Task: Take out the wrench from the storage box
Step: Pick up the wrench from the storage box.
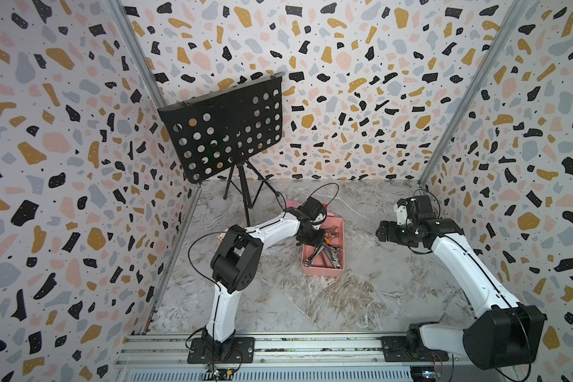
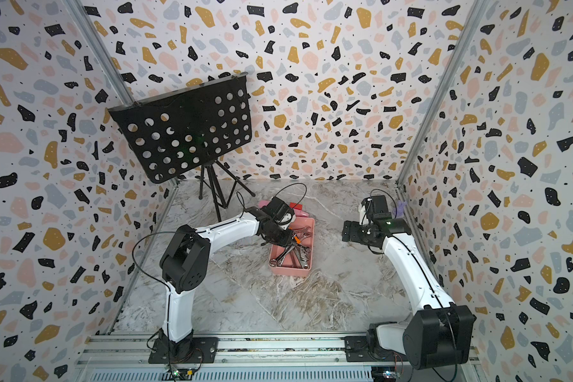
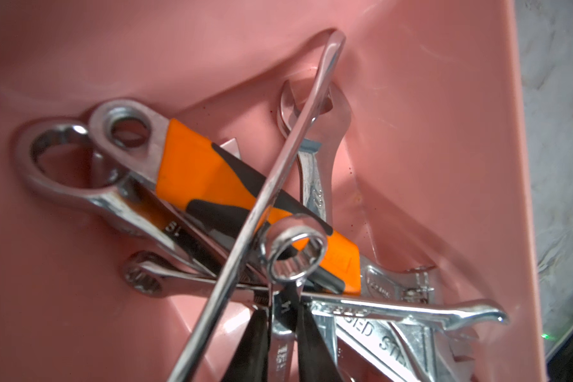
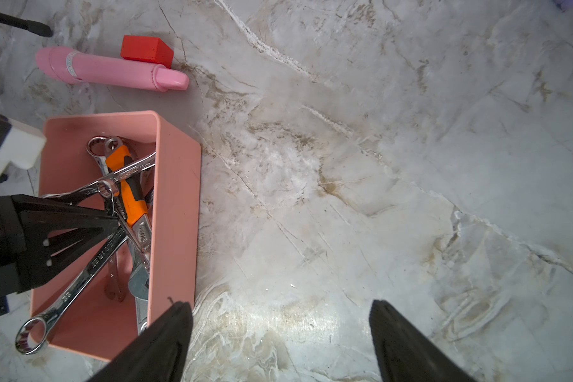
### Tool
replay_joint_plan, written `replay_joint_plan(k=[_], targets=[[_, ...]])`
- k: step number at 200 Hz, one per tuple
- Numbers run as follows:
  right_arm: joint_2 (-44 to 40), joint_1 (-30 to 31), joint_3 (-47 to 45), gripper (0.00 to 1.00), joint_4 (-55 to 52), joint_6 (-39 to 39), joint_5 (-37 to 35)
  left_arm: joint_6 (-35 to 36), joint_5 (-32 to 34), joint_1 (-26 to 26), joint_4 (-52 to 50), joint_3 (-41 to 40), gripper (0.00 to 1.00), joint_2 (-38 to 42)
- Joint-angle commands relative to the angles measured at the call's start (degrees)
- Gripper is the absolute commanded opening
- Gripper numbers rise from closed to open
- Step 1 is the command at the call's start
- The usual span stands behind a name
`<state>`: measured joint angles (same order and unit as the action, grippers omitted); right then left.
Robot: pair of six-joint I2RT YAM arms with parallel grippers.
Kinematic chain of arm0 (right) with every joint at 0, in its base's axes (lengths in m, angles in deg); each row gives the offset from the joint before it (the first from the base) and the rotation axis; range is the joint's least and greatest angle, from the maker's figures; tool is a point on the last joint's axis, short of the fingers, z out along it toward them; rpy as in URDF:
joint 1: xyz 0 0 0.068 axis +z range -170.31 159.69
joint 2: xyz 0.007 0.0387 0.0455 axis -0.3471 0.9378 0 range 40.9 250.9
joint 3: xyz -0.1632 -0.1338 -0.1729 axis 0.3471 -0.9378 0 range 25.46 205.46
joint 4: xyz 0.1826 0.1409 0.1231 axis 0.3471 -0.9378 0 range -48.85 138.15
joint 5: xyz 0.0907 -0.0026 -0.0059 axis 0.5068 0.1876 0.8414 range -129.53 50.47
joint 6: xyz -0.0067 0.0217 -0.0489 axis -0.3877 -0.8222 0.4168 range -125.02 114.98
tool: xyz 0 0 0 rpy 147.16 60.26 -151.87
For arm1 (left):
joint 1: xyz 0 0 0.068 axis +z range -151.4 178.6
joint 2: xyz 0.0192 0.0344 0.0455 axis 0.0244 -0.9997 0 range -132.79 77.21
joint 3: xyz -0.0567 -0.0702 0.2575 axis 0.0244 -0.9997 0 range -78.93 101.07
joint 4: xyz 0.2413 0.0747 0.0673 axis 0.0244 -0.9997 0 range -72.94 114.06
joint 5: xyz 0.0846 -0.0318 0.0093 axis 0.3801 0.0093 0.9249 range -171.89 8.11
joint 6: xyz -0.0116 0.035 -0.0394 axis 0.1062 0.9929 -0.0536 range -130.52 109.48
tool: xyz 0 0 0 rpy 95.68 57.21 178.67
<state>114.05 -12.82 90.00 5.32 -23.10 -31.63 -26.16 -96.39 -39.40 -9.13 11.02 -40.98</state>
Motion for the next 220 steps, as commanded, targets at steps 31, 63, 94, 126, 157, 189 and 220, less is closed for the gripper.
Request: replay_joint_plan(k=[31,63,94,126,157,189,220], targets=[[-0.99,-0.36,0.19,0.89,-0.25,0.22,-0.17,2.15,0.97,-0.85,-0.91,-1.58,0.00,-3.28],[-1.09,-0.35,0.16,0.89,-0.24,0.05,-0.27,1.93,0.87,-0.93,-0.91,-1.37,0.00,-0.35],[-1.34,-0.30,0.07,0.88,-0.24,0.09,-0.52,2.34,1.86,-0.94,-0.78,-0.80,0.00,3.09],[-1.47,-0.34,0.07,0.88,-0.24,0.15,-0.56,3.82,3.05,-0.94,-0.82,-0.13,0.00,5.25],[-1.75,-0.36,0.01,0.88,-0.17,0.48,-1.02,3.95,3.25,-0.95,-0.83,-0.11,0.00,6.40],[-1.87,-0.32,-0.05,0.88,-0.16,0.51,-0.58,3.35,4.34,-0.94,-1.03,0.15,0.00,9.65],[-2.25,-0.28,-0.56,0.90,1.98,0.41,4.53,3.59,6.67,-0.94,-2.18,-0.47,0.00,15.19]])
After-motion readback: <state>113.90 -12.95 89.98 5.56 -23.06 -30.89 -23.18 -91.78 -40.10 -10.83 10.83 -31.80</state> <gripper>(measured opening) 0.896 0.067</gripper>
